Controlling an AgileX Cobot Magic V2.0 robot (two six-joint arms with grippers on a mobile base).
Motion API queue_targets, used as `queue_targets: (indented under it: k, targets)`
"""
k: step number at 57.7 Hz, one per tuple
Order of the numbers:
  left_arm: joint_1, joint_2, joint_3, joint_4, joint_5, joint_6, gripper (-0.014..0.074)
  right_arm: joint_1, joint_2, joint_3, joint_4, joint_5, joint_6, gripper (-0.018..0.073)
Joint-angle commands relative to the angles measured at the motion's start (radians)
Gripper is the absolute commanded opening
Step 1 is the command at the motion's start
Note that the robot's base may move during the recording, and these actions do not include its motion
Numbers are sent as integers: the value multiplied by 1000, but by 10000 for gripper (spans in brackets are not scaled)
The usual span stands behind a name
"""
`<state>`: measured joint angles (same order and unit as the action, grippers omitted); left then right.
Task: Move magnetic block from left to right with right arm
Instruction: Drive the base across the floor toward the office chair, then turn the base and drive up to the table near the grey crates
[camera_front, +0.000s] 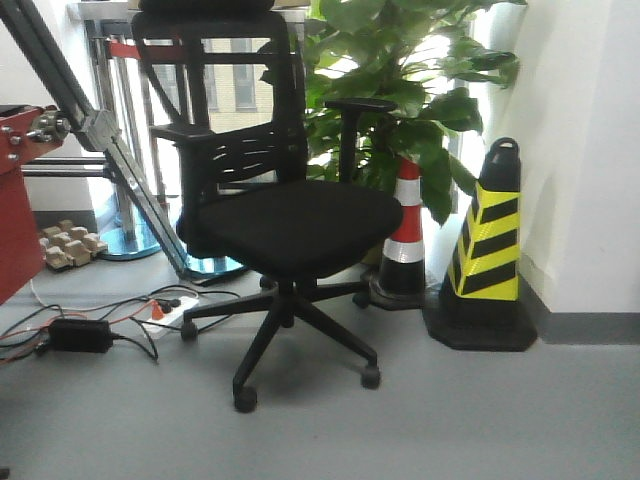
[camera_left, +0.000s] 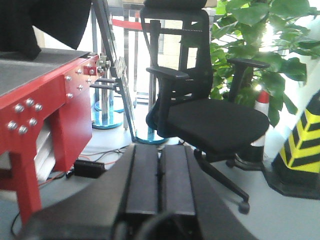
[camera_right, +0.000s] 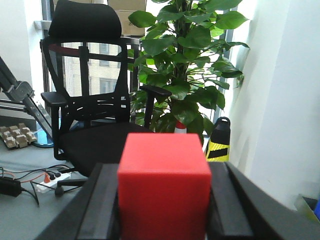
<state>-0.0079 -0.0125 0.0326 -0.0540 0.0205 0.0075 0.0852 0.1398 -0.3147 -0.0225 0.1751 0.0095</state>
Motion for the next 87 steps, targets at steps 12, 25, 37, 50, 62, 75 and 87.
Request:
queue_targets:
  k: [12, 25, 37, 50, 62, 75, 87]
  targets:
    - [2, -10, 8, -3, -83, -7, -126, -4, 9, -30, -11, -88, -10, 247]
    - [2, -10, 8, -3, -83, -7, -126, -4, 9, -30, -11, -88, -10, 247]
    - [0, -10, 8, -3, -83, -7, -126, -4, 9, -30, -11, -88, -10, 247]
    - [0, -10, 8, -3, -83, -7, -126, -4, 9, -30, -11, -88, -10, 247]
    - [0, -10, 8, -3, -83, -7, -126, -4, 9, -30, -11, -88, -10, 247]
    - [0, -10, 8, -3, -83, -7, -126, -4, 9, -30, -11, -88, -10, 247]
    - [0, -10, 8, -3, -83, -7, -126, -4, 9, -30, -11, -88, -10, 247]
